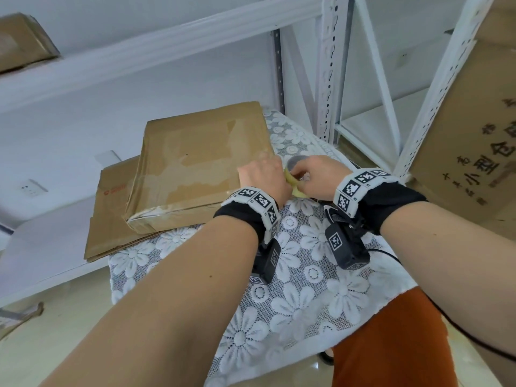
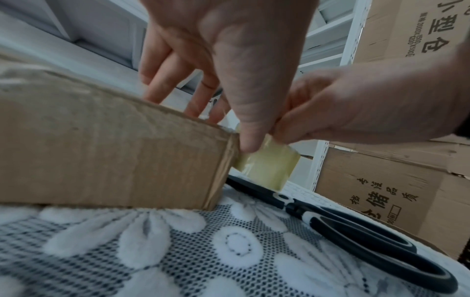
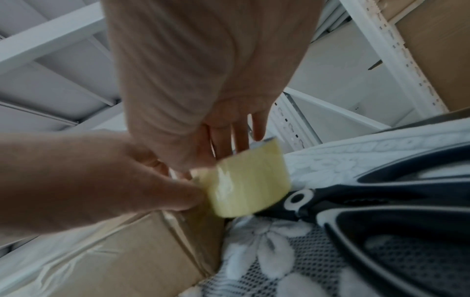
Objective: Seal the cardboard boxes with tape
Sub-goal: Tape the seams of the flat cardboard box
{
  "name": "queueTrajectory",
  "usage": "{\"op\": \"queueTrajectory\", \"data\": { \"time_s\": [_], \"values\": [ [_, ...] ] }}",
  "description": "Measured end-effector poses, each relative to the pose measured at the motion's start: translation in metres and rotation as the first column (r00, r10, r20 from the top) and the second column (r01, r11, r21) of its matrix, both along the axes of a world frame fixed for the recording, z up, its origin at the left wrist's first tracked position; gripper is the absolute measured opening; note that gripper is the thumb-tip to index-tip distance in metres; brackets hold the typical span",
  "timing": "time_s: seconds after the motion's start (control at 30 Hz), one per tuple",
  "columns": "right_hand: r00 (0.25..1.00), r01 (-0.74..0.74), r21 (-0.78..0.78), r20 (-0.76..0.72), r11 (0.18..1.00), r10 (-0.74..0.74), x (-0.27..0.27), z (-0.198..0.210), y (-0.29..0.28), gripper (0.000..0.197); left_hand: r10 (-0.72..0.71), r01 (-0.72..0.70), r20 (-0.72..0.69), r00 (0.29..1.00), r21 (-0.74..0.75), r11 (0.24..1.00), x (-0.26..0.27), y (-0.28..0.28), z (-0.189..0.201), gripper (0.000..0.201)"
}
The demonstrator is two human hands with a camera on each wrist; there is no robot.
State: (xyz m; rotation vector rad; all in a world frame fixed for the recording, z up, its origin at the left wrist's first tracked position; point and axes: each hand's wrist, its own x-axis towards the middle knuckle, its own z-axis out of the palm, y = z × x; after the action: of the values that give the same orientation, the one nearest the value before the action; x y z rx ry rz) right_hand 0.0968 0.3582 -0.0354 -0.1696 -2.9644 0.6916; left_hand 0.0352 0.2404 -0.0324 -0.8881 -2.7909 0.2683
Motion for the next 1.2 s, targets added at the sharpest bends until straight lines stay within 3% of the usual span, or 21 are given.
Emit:
{"op": "queueTrajectory", "data": {
  "time_s": [0.1, 0.17, 0.27, 0.4, 0.53, 0.7, 0.77, 0.87, 1.07, 1.13, 1.2],
  "values": [
    [0.962, 0.228, 0.009, -0.157, 0.974, -0.224, 0.009, 0.001, 0.014, 0.027, 0.025, -0.025, -0.005, 1.000, -0.008, 1.000, 0.000, 0.004, -0.003, 0.037],
    [0.931, 0.340, 0.093, -0.178, 0.936, -0.320, 0.014, -0.001, 0.026, 0.033, 0.028, -0.028, -0.006, 1.000, 0.004, 1.000, 0.000, 0.005, -0.005, 0.035],
    [0.932, 0.329, 0.273, 0.059, 0.904, -0.357, 0.018, -0.007, 0.032, 0.022, 0.020, -0.020, 0.000, 1.000, 0.027, 0.999, 0.001, 0.004, -0.005, 0.035],
    [0.925, 0.268, 0.189, 0.222, 0.945, -0.307, 0.014, -0.022, 0.023, 0.012, 0.017, -0.017, 0.009, 1.000, 0.039, 0.999, 0.004, 0.000, -0.005, 0.035],
    [0.911, 0.303, 0.183, 0.234, 0.935, -0.341, 0.014, -0.020, 0.020, 0.024, 0.037, -0.037, 0.009, 0.999, 0.041, 0.998, 0.004, -0.001, -0.003, 0.034],
    [0.839, 0.257, 0.156, 0.453, 0.954, -0.301, 0.028, -0.012, 0.020, 0.034, 0.046, -0.046, -0.002, 0.999, 0.040, 0.998, 0.003, 0.002, -0.004, 0.032],
    [0.842, 0.258, 0.222, 0.424, 0.940, -0.332, 0.040, -0.010, 0.016, 0.042, 0.047, -0.047, -0.005, 0.999, 0.046, 0.998, 0.003, 0.002, -0.005, 0.031],
    [0.854, 0.275, 0.276, 0.370, 0.921, -0.366, 0.050, -0.011, 0.013, 0.037, 0.047, -0.047, -0.004, 0.999, 0.047, 0.998, 0.004, 0.001, -0.005, 0.030],
    [0.811, 0.413, 0.113, 0.406, 0.904, -0.422, 0.054, -0.011, 0.024, 0.037, 0.042, -0.042, -0.018, 0.999, 0.021, 0.999, 0.003, -0.005, -0.006, 0.043],
    [0.800, 0.460, 0.120, 0.373, 0.880, -0.470, 0.054, -0.007, 0.029, 0.029, 0.034, -0.033, -0.033, 0.999, 0.016, 0.999, 0.004, -0.005, -0.007, 0.047],
    [0.798, 0.505, 0.131, 0.306, 0.853, -0.519, 0.053, -0.006, 0.034, 0.033, 0.033, -0.032, -0.045, 0.998, 0.014, 0.999, 0.005, -0.006, -0.007, 0.049]
  ]
}}
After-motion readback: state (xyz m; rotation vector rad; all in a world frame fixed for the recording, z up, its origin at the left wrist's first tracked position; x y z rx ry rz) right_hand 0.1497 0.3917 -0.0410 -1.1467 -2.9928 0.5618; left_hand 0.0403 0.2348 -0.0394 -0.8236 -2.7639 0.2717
